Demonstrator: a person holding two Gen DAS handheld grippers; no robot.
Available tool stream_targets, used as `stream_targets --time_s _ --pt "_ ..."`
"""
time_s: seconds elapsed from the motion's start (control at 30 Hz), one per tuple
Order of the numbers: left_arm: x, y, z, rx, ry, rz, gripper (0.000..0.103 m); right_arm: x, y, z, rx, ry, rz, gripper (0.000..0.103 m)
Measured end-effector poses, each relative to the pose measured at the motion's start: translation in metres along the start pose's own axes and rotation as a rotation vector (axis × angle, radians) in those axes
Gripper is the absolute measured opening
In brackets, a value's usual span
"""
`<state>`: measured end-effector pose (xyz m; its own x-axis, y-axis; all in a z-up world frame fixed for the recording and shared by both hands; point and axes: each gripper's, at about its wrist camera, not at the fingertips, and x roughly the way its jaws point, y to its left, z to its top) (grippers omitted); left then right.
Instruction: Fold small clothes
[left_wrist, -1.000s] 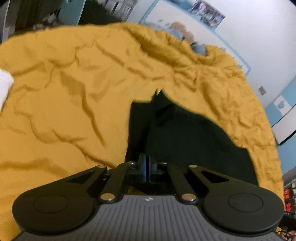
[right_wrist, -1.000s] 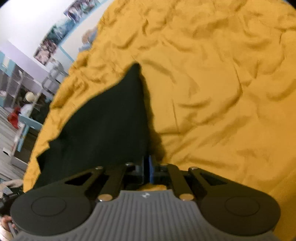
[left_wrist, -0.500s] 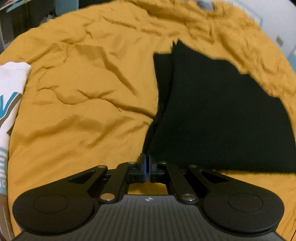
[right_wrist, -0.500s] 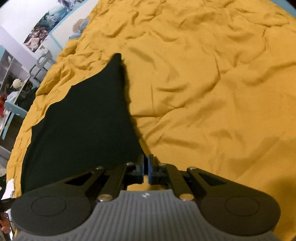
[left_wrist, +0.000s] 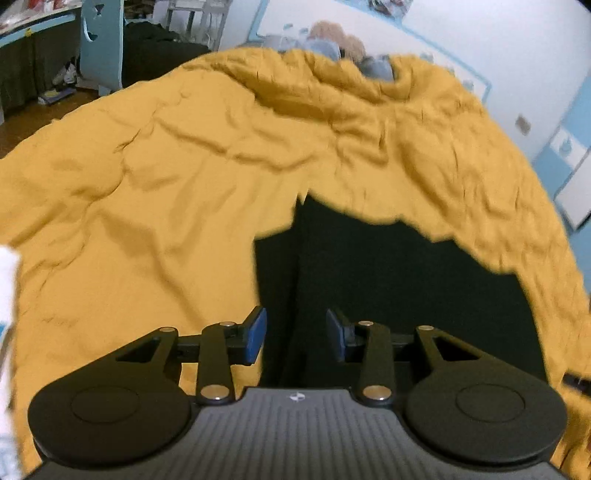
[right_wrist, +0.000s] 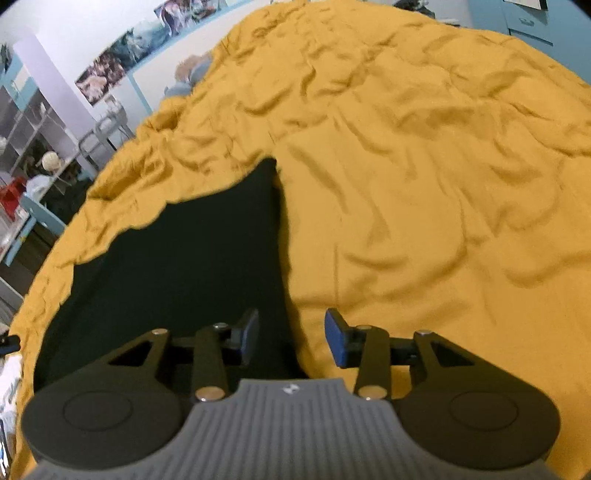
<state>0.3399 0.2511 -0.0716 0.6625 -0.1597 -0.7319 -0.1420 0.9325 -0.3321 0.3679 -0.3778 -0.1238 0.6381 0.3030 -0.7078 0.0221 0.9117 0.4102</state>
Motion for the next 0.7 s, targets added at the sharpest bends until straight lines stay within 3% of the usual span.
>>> stream_targets --time_s 0.2,0.33,0.5,0.57,0.6,0.63,0.7 --pt "0.066 0.003 0.033 -0.101 -0.036 -0.03 0.062 0.043 -0.001 0.026 0.055 -0.011 0.036 0.039" --pt "0.107 0.016 0.045 -0.15 -0.036 0.009 0.062 0.065 0.005 0.038 0.045 -0.02 0.035 0.039" --pt "0.14 0.024 0.049 -0.231 -0.04 -0.037 0.06 0.081 0.004 0.039 0.033 -0.037 0.029 0.039" --pt "0.15 0.024 0.047 -0.264 -0.057 -0.043 0.048 0.086 0.004 0.036 0.026 -0.025 -0.001 0.039" --pt "0.152 0.022 0.045 -0.271 -0.066 -0.049 0.031 0.088 0.004 0.034 0.018 -0.029 -0.008 0.039" --pt "0.154 0.02 0.046 -0.263 -0.065 -0.062 0.005 0.088 0.004 0.033 0.013 -0.035 -0.008 0.039" --pt "0.151 0.011 0.05 -0.202 -0.071 -0.073 0.005 0.089 0.002 0.033 0.015 -0.038 -0.008 0.039"
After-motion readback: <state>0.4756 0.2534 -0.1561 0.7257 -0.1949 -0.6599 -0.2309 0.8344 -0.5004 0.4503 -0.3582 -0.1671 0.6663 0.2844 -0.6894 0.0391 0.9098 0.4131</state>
